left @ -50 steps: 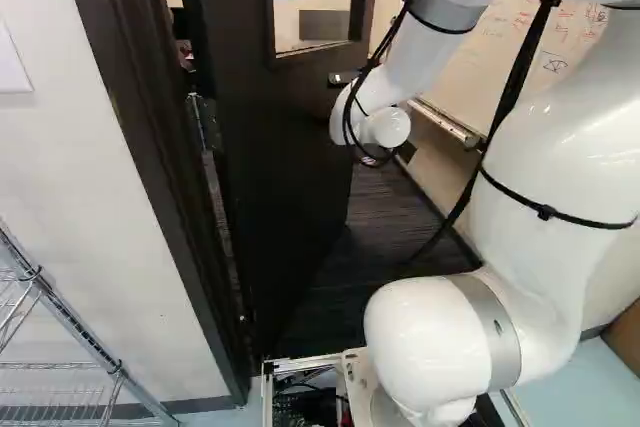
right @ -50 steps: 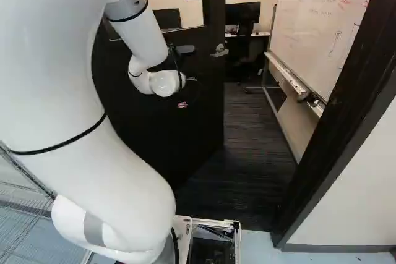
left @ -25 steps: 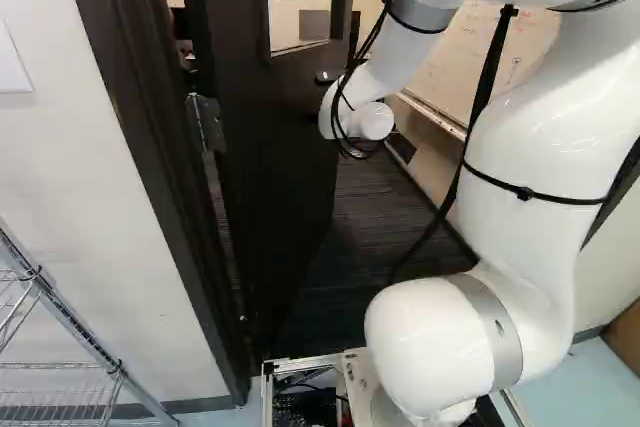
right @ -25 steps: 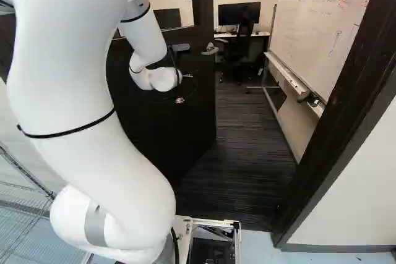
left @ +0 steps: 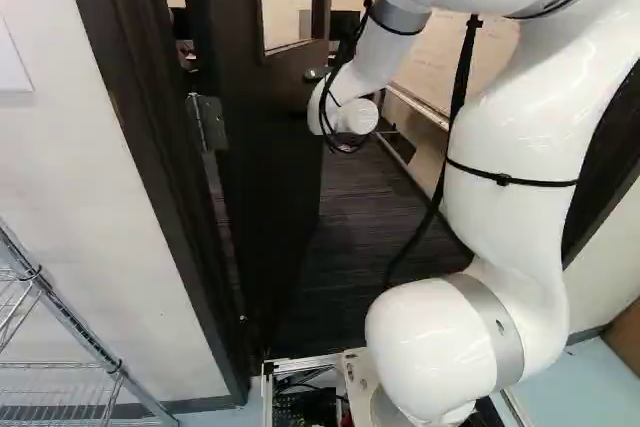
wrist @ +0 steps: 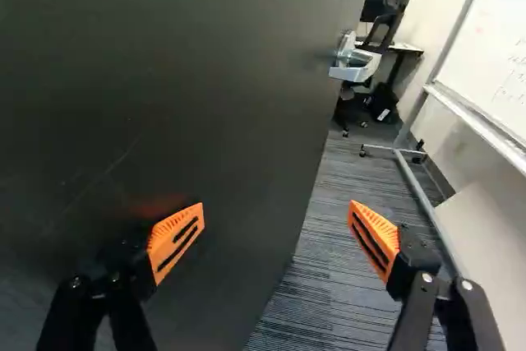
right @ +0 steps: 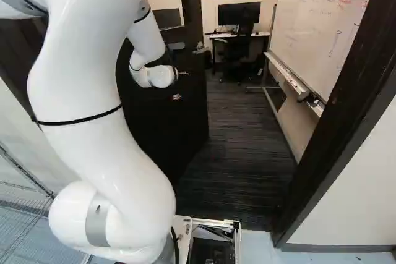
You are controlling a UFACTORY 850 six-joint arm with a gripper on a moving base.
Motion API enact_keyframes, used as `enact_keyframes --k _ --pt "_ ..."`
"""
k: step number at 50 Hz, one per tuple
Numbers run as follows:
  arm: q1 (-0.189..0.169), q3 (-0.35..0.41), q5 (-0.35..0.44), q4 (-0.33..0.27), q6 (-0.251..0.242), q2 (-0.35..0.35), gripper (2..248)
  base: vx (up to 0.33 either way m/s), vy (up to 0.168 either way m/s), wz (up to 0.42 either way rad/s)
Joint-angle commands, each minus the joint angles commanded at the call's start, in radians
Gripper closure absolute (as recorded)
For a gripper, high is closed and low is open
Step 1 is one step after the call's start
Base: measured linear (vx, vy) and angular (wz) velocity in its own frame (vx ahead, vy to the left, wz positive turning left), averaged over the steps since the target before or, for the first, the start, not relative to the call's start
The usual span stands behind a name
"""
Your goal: Open the door and move inside
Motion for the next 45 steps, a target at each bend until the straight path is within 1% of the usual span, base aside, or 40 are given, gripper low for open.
enact_keyframes --k 45 --pt "0.078 -0.192 0.0 0.0 0.0 -0.162 3 0.0 0.0 0.0"
